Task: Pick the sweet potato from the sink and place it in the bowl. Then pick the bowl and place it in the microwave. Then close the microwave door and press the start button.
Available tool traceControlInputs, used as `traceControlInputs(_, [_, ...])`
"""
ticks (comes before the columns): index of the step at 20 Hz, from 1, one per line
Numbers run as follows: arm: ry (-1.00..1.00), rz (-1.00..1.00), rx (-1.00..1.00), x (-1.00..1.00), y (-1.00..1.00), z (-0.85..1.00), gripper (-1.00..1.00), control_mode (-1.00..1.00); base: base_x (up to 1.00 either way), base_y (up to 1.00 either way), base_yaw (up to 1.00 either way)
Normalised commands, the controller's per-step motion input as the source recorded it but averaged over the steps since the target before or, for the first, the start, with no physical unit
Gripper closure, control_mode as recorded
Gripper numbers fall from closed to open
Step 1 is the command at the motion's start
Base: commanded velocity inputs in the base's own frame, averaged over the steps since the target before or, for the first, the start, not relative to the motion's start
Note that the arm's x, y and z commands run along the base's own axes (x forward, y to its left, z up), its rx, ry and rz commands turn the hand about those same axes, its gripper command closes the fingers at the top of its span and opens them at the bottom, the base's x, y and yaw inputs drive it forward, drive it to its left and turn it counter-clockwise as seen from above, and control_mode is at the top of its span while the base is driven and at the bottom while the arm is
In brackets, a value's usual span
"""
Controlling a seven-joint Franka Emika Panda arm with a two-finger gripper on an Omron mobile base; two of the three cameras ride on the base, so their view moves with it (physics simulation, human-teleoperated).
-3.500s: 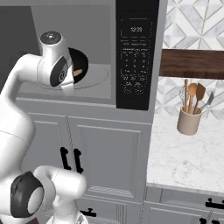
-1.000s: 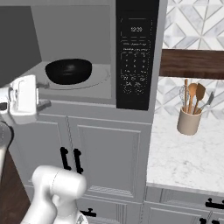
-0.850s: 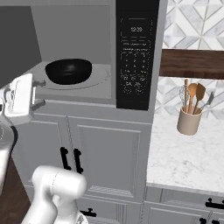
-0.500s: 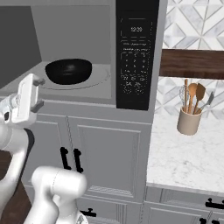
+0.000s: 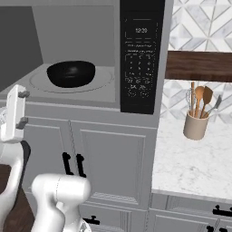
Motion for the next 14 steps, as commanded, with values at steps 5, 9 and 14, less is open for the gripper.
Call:
traceControlInputs(5, [0.00, -0.07, -0.04, -0.10, 0.22, -0.52, -1.00, -1.00, 0.00, 0.00, 0.00])
traceControlInputs(9, [0.00, -0.05, -0.08, -0.07, 0.37, -0.44, -1.00, -1.00, 0.00, 0.00, 0.00])
traceControlInputs(14, [0.01, 0.00, -0.05, -0.01, 0.64, -0.37, -1.00, -1.00, 0.00, 0.00, 0.00])
